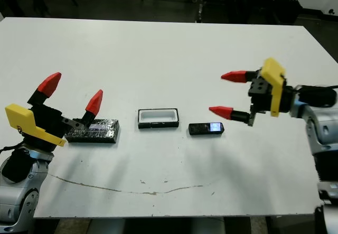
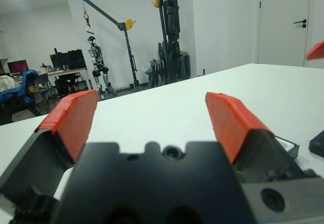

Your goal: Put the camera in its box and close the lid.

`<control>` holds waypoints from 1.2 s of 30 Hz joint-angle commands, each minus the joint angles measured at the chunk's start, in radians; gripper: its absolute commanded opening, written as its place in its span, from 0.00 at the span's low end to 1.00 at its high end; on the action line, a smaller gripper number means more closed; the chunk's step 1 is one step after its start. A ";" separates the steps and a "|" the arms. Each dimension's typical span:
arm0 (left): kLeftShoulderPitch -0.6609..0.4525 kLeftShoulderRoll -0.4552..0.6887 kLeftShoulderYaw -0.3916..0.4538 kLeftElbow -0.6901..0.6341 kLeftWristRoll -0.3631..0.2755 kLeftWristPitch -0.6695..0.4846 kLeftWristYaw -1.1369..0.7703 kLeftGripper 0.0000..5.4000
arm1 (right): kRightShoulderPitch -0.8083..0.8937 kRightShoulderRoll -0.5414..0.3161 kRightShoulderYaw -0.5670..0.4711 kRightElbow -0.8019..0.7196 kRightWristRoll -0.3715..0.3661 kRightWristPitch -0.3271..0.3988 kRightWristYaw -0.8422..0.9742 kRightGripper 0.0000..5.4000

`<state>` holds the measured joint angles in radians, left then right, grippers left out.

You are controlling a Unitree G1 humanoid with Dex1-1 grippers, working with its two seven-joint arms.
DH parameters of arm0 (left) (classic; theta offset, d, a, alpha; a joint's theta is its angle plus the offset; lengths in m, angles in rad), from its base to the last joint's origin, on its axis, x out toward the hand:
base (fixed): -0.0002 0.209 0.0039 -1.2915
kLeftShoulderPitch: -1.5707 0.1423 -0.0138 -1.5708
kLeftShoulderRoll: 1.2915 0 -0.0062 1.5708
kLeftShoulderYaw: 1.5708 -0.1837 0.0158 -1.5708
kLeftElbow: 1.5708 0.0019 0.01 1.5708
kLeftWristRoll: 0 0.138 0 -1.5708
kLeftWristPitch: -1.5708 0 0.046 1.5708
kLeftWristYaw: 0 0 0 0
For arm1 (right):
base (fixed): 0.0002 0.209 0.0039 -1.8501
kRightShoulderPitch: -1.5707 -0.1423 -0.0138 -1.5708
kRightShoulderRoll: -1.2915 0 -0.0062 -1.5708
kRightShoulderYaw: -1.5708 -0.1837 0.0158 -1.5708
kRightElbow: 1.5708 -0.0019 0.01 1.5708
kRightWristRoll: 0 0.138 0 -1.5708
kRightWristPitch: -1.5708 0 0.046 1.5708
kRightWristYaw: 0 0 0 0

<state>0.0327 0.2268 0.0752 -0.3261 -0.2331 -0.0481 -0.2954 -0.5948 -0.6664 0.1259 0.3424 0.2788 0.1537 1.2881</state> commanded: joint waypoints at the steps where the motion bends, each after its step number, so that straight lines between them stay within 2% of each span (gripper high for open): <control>1: 0.003 0.000 0.000 0.006 0.007 0.003 0.000 1.00 | -0.043 0.015 0.047 0.051 -0.050 -0.030 0.042 1.00; 9: -0.002 0.002 -0.001 0.012 0.012 0.001 -0.002 1.00 | -0.065 0.031 0.112 0.093 -0.121 -0.011 0.082 1.00; 18: -0.004 0.001 -0.001 0.005 0.004 0.010 -0.003 1.00 | -0.055 0.030 0.165 0.040 -0.181 0.119 0.068 1.00; 28: -0.008 0.009 -0.002 0.004 -0.005 0.018 -0.021 1.00 | -0.010 0.040 0.173 0.041 -0.202 0.090 0.040 1.00; 33: -0.007 0.007 -0.003 0.002 -0.002 0.017 -0.023 1.00 | 0.002 0.045 0.183 0.045 -0.221 0.103 0.021 1.00; 36: -0.005 0.006 -0.003 -0.001 -0.003 0.021 -0.022 1.00 | 0.012 0.053 0.182 0.059 -0.225 0.081 0.009 0.94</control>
<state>0.0293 0.2283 0.0736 -0.3255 -0.2334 -0.0412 -0.3125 -0.6069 -0.6153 0.3040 0.3904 0.0658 0.2474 1.3095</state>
